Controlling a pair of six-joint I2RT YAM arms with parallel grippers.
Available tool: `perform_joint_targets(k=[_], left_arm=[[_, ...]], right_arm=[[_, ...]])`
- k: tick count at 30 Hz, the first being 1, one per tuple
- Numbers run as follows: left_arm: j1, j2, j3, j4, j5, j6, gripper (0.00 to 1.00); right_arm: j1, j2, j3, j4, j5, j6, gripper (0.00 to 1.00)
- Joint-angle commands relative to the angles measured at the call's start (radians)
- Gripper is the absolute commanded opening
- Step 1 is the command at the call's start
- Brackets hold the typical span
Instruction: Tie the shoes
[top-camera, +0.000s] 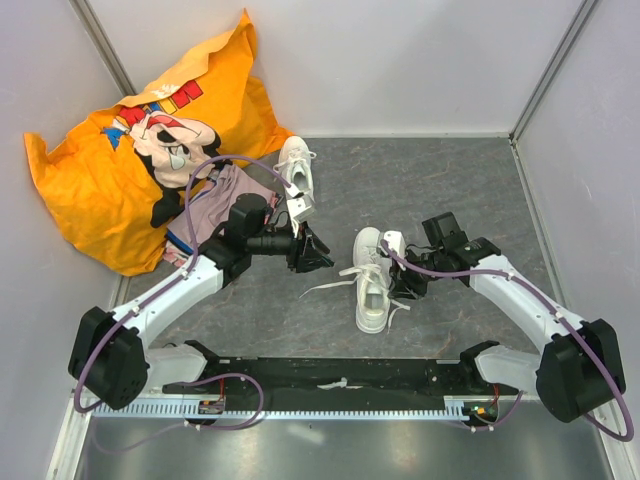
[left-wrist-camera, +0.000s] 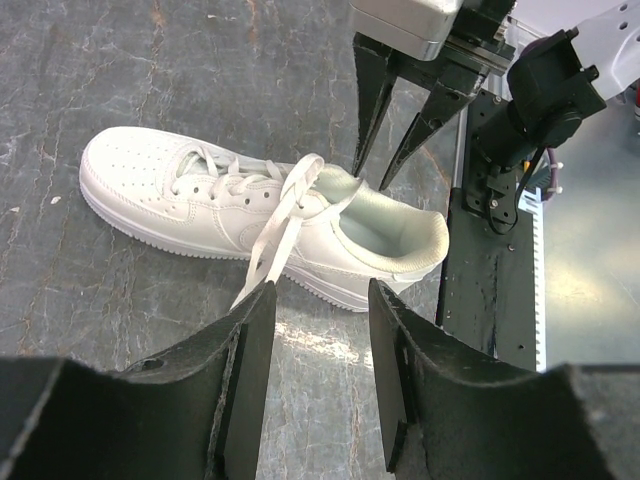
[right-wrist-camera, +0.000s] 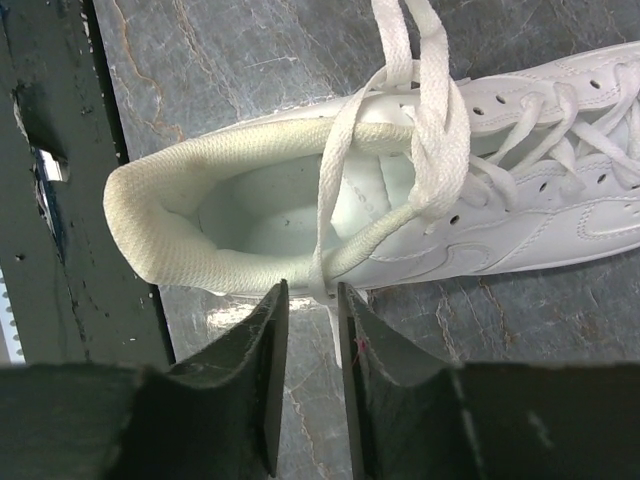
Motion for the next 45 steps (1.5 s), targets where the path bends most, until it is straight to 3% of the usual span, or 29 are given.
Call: perform_joint_targets(k=[1, 6, 17, 26, 39, 45], left_arm=[[0.004, 0.012, 0.028, 0.033, 0.033, 0.033, 0.49], [0.004, 0.012, 0.029, 0.028, 0.033, 0.036, 0.49], [-0.001, -0.033, 0.006, 0.019, 0.029, 0.137, 0.52], [-0.149, -0.088, -0.108, 0.218, -0.146, 0.262, 0.59], [-0.318, 0.033, -0.173, 0.488, -0.450, 0.050, 0.65], [-0.361, 0.058, -0.172, 0.498, -0.589, -0.088, 0.66]], right_arm=[[-0.002, 0.016, -0.007, 0.011, -0.017, -0.034, 0.26], [-0.003, 0.002, 0.004, 0.010, -0.028, -0.030, 0.00], [-0.005, -0.079, 0.089, -0.004, -0.074, 0.081, 0.00], [-0.003, -0.075, 0.076, 0.152, -0.131, 0.315, 0.00], [-0.003, -0.125, -0.018, 0.430, -0.077, 0.676, 0.00], [-0.003, -0.185, -0.096, 0.571, -0.002, 0.912, 0.00]])
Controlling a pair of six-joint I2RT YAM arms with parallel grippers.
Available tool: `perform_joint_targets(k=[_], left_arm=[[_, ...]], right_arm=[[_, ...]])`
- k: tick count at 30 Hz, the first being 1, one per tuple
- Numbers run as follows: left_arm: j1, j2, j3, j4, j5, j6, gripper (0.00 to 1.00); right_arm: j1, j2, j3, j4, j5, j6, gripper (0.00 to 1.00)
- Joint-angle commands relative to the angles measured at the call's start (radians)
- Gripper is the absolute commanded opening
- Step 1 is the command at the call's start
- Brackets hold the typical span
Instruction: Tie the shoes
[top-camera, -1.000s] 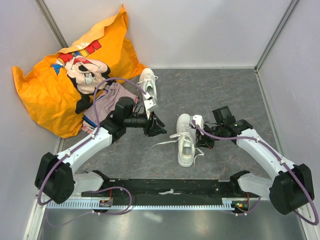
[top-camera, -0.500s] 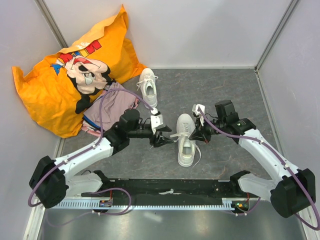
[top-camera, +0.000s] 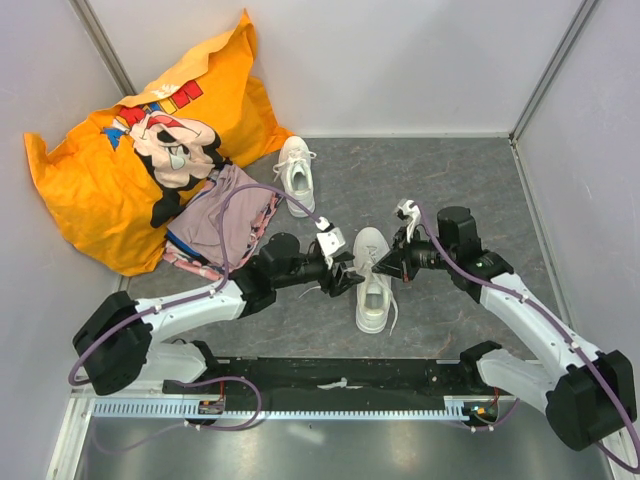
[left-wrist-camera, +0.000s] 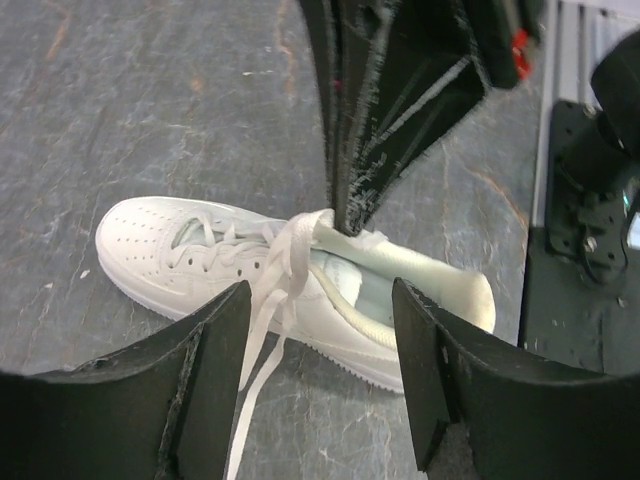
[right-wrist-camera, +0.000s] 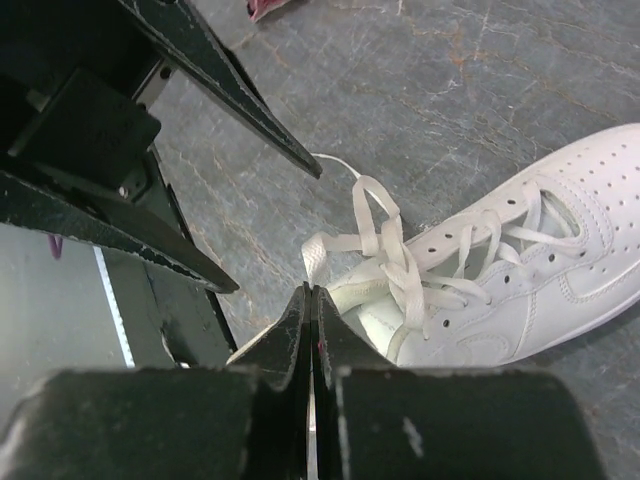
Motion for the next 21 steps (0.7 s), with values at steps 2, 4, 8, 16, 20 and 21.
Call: perform_joint_targets(k=[2, 4, 8, 16, 20, 21], left_arm=[[-0.042, 0.011, -0.003, 0.091, -0.185, -0.147, 0.66], [-0.052, 0.014, -0.003, 0.092, -0.195, -0.149, 0.66], [-0.055, 0.031, -0.018, 0.123, -0.183, -0.141, 0.66], [-0.065, 0.067, -0.038, 0.232, -0.152, -0.090, 0.67], [-0.075, 0.090, -0.029, 0.249, -0.170, -0.064, 0.66], [-0.079, 0.104, -0.029, 0.252, -0.183, -0.058, 0.65]], right_arm=[[0.000, -0.072, -0.073, 0.200, 0.095, 0.274, 0.00], [-0.002, -0.085, -0.101, 0.232, 0.121, 0.316, 0.00], [0.000, -0.105, -0.141, 0.318, 0.165, 0.410, 0.00], [-0.002, -0.114, -0.205, 0.406, 0.197, 0.553, 0.00], [0.003, -0.119, -0.227, 0.439, 0.204, 0.586, 0.00], [0.004, -0.119, -0.233, 0.441, 0.210, 0.589, 0.00]])
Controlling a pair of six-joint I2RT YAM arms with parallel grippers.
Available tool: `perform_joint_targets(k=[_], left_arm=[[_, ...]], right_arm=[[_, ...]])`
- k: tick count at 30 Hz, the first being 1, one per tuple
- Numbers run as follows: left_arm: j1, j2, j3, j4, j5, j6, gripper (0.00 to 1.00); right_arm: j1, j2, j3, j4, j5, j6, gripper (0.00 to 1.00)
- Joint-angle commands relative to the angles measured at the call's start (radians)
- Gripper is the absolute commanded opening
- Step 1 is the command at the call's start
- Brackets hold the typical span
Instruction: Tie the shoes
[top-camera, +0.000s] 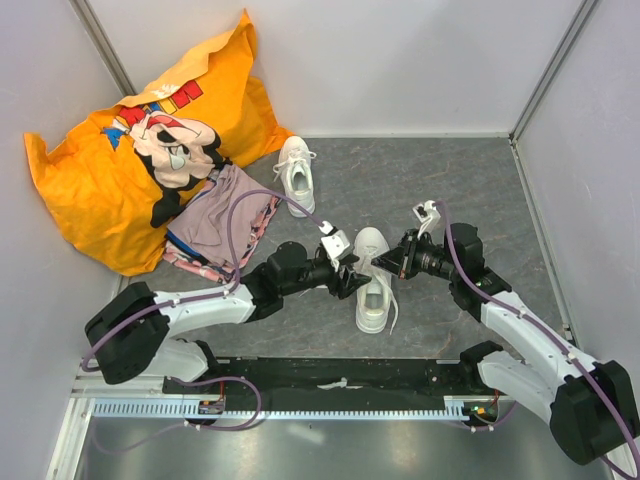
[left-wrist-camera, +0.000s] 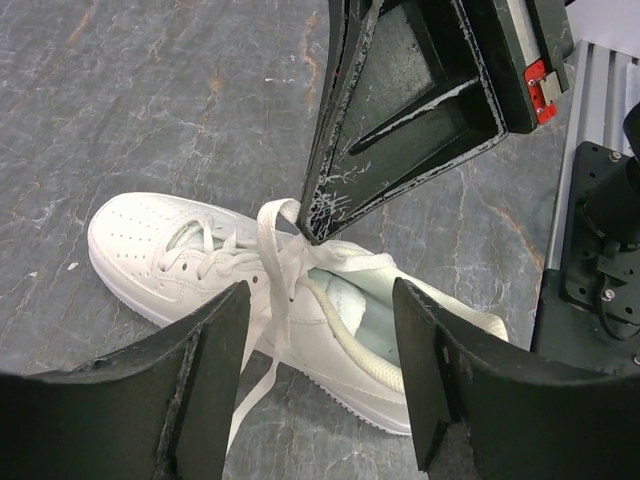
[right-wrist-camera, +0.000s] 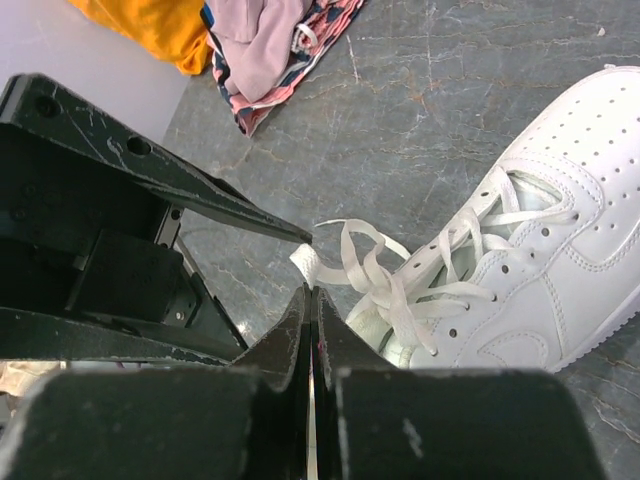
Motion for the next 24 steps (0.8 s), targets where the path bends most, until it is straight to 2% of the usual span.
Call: perform_joint_targets(k=[1, 24], left_arm=[[-0.020, 0.033, 0.012, 0.093, -0.050, 0.053, 0.63], [-0.026, 0.093, 0.049, 0.147, -0.047, 0.056, 0.43]], right_arm=[[0.005, -0.025, -0.024, 0.083, 0.031, 0.078, 0.00], [0.067, -0.037, -0.079, 0.152, 0.092, 0.178, 0.00]])
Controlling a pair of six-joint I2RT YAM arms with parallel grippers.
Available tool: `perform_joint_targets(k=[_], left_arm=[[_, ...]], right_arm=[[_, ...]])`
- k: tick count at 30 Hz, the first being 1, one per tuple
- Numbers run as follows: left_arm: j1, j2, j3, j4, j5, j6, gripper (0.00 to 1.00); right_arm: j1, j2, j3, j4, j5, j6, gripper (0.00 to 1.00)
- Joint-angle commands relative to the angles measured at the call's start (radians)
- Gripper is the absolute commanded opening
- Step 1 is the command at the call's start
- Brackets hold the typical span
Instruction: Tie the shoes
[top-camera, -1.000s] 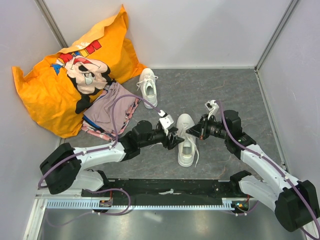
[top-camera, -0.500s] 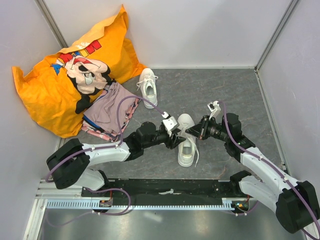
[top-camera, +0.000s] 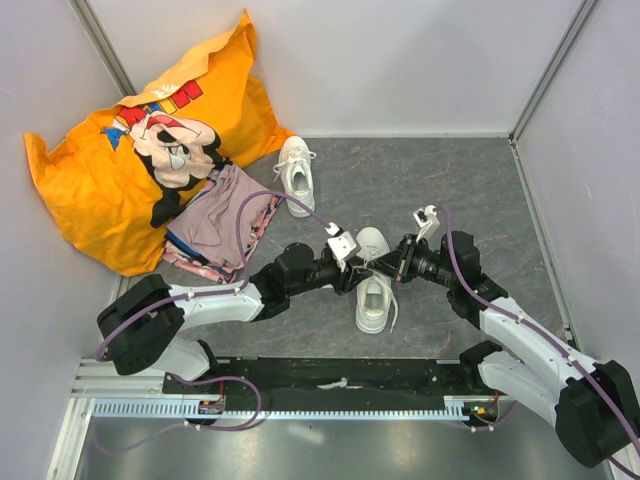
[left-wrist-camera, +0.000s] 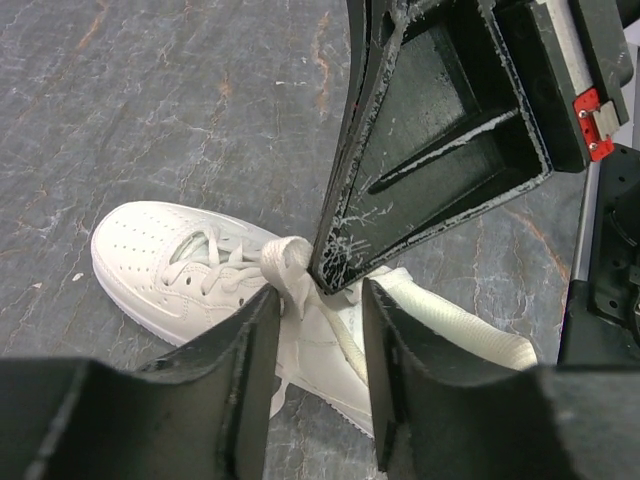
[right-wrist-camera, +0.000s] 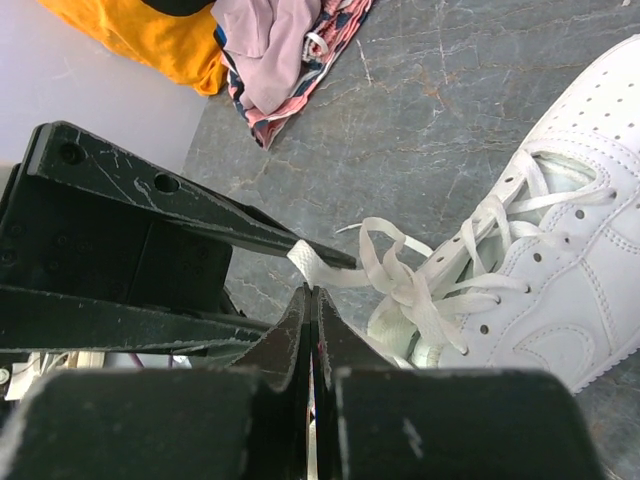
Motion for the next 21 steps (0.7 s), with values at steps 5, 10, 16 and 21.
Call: perform_joint_targets(k=[5, 10, 16, 21], left_arm=[[-0.008, 0.015, 0.040, 0.057, 0.005, 0.063, 0.30], [-0.008, 0.016, 0.043, 0.026, 0.008, 0.088, 0.05], [-0.006, -0.001, 0.037, -0.010, 0.004, 0.117, 0.02], [-0.005, -0.016, 0.035, -0.050, 0.015, 0.137, 0.02]], right_arm=[[0.017, -0.014, -0.015, 0.067, 0.014, 0.060, 0.00], [0.018, -0.025, -0.015, 0.065, 0.011, 0.071, 0.00], [0.017, -0.037, -0.006, 0.036, 0.002, 0.070, 0.18], [0.012, -0.062, 0.047, -0.045, -0.008, -0.024, 0.44]])
